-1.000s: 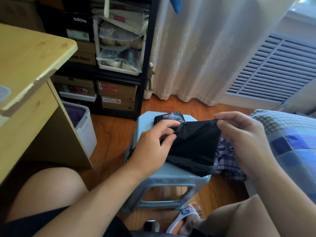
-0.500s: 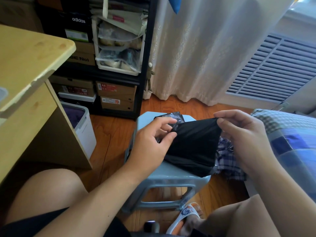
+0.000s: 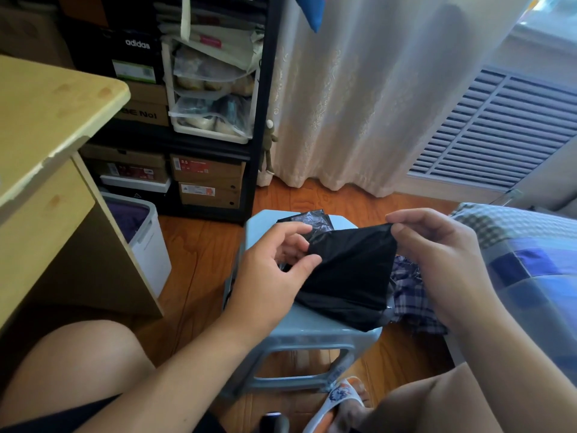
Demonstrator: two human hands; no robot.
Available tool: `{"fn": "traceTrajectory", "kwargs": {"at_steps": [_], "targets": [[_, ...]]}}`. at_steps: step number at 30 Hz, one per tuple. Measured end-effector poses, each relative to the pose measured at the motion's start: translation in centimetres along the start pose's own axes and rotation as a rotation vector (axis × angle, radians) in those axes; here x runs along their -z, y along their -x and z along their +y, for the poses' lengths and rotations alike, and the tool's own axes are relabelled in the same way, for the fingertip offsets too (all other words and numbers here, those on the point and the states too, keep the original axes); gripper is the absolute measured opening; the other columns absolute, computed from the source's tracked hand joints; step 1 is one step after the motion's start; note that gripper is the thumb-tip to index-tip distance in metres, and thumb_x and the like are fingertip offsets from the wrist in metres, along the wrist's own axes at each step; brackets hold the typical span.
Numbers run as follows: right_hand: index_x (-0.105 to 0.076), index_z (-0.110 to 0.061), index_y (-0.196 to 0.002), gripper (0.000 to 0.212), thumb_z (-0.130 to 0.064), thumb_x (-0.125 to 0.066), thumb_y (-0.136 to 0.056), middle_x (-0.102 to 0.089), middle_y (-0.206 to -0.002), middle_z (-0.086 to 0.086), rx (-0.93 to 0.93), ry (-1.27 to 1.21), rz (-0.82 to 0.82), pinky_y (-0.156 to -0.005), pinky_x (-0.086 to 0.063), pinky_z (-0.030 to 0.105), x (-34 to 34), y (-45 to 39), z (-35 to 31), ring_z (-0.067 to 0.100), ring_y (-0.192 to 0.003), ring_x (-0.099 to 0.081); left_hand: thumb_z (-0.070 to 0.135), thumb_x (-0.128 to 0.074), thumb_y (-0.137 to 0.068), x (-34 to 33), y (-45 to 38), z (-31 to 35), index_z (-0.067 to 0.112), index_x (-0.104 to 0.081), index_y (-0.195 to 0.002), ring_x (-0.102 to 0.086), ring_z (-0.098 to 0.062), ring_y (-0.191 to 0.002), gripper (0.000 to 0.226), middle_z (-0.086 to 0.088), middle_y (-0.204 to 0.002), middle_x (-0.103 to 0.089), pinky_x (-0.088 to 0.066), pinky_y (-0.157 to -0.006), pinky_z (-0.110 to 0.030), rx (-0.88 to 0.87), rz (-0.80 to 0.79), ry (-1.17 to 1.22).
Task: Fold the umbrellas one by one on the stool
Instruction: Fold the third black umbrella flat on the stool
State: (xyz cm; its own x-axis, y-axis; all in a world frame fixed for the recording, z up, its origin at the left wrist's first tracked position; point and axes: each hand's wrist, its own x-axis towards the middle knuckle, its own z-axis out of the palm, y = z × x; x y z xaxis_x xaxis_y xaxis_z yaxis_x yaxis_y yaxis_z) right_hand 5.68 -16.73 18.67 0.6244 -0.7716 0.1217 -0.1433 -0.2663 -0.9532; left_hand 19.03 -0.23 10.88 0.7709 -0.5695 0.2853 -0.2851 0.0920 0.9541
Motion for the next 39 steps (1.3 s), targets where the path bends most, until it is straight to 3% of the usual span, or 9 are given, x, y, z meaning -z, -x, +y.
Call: {"fn": "traceTrajectory", "kwargs": {"at_steps": [11,15,20,24,26,29,34,37,39], "targets": [[-0.076,-0.007,-0.099,0.013,0.001,-0.066,-0.096,-0.078,-0.087,0.008,0.021,-0.017,0.015,-0.081,-0.063,0.031,-0.4,-0.2,-0.3,0.024,-0.084,-0.077,0.004,-0.074,-0.090,0.2,0.1,1.5,0.049,-0.069,-0.103,-0.065,0.002,-0.079,0.047,0.013,-0.086,-0.071,-0.047,-0.075,-0.007,0.135,-0.095,-0.061],[-0.076,-0.008,-0.098,0.015,0.002,-0.065,-0.095,-0.078,-0.087,0.009,0.019,-0.035,0.026,-0.080,-0.063,0.031,-0.4,-0.5,-0.3,0.024,-0.083,-0.076,0.008,-0.076,-0.089,0.5,0.0,1.3,0.042,-0.070,-0.102,-0.066,-0.001,-0.081,0.037,0.013,-0.080,-0.070,-0.047,-0.075,-0.008,0.126,-0.091,-0.076],[-0.076,-0.010,-0.096,0.017,0.002,-0.064,-0.096,-0.078,-0.086,0.008,0.031,-0.039,0.017,-0.077,-0.061,0.031,-0.5,-0.6,0.1,0.022,-0.081,-0.075,-0.009,-0.072,-0.087,0.1,-0.5,1.1,0.023,-0.074,-0.101,-0.072,-0.006,-0.088,0.035,0.007,-0.088,-0.077,-0.053,-0.080,-0.018,0.317,0.008,0.355],[-0.077,-0.013,-0.095,0.019,0.001,-0.064,-0.097,-0.078,-0.090,0.008,0.042,-0.040,0.006,-0.083,-0.059,0.040,-0.4,-0.4,0.5,0.025,-0.086,-0.075,-0.011,-0.063,-0.092,0.1,-0.8,1.0,0.012,-0.071,-0.102,-0.072,-0.026,-0.104,0.026,-0.009,-0.098,-0.077,-0.055,-0.100,-0.041,0.370,0.154,0.627],[-0.077,-0.014,-0.096,0.019,0.001,-0.064,-0.097,-0.078,-0.091,0.009,0.044,-0.038,0.004,-0.085,-0.059,0.041,-0.2,-0.4,0.6,0.027,-0.087,-0.075,-0.011,-0.057,-0.095,0.3,-0.9,1.0,0.007,-0.067,-0.107,-0.071,-0.033,-0.107,0.024,-0.014,-0.101,-0.075,-0.056,-0.101,-0.044,0.345,0.173,0.653],[-0.077,-0.014,-0.096,0.020,0.001,-0.064,-0.097,-0.078,-0.090,0.010,0.053,-0.040,0.003,-0.083,-0.060,0.040,0.1,-0.4,0.7,0.027,-0.087,-0.075,-0.010,-0.056,-0.097,0.6,-0.9,1.2,0.006,-0.065,-0.110,-0.074,-0.027,-0.100,0.023,-0.016,-0.108,-0.073,-0.059,-0.091,-0.035,0.216,0.177,0.511],[-0.076,-0.010,-0.101,0.016,-0.001,-0.064,-0.097,-0.078,-0.087,0.007,0.053,-0.009,0.001,-0.077,-0.060,0.028,0.0,-0.5,0.4,0.021,-0.082,-0.075,0.004,-0.064,-0.097,1.7,-1.7,0.8,0.021,-0.067,-0.109,-0.071,-0.015,-0.095,0.021,0.005,-0.100,-0.071,-0.054,-0.083,-0.022,-0.019,0.165,0.104],[-0.077,-0.012,-0.101,0.016,-0.002,-0.065,-0.097,-0.078,-0.088,0.008,0.063,-0.002,-0.006,-0.080,-0.059,0.032,0.0,-0.8,0.6,0.023,-0.085,-0.076,0.026,-0.078,-0.089,2.1,-2.7,0.0,0.034,-0.065,-0.121,-0.060,-0.006,-0.113,0.035,0.011,-0.120,-0.065,-0.045,-0.093,-0.015,0.046,-0.098,-0.020],[-0.077,-0.012,-0.101,0.016,-0.002,-0.065,-0.097,-0.078,-0.089,0.009,0.064,0.003,-0.013,-0.082,-0.060,0.035,-0.1,-0.9,0.4,0.026,-0.087,-0.076,0.025,-0.081,-0.087,2.0,-3.5,-0.6,0.029,-0.066,-0.127,-0.059,0.001,-0.117,0.043,0.007,-0.128,-0.064,-0.041,-0.093,-0.007,0.103,-0.290,-0.050]]}}
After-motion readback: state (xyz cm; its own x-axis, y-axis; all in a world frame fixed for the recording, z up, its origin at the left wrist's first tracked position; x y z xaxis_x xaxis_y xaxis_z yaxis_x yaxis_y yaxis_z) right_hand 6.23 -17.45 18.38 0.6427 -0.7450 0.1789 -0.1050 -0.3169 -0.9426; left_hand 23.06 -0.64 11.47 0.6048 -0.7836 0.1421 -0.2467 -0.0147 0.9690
